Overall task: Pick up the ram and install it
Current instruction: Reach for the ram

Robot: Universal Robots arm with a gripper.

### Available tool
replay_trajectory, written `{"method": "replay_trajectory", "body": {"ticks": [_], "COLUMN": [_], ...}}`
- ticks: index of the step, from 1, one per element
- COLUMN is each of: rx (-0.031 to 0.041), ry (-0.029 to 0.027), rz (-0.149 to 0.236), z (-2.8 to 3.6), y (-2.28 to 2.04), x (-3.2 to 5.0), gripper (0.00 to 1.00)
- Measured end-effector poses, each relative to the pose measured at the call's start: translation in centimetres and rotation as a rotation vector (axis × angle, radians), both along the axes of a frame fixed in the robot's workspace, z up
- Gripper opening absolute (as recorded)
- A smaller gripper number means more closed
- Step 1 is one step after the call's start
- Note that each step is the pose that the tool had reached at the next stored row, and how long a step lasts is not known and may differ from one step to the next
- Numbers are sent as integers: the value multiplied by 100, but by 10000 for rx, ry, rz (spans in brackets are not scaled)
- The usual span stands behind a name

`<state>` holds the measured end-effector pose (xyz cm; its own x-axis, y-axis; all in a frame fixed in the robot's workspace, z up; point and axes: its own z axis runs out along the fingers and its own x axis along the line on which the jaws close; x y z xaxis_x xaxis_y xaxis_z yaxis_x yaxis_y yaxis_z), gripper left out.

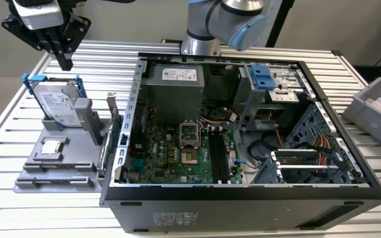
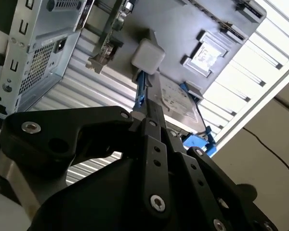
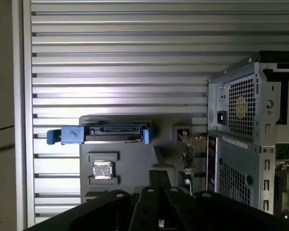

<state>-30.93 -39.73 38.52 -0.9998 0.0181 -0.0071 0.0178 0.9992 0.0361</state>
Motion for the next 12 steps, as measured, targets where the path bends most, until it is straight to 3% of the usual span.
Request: {"method": "replay_trajectory", "body": {"ticks": [12], "rx": [2], "ry": [1], "rz": [44], "z": [-7], "y": [1], "x": [-58], "gripper": [0]}}
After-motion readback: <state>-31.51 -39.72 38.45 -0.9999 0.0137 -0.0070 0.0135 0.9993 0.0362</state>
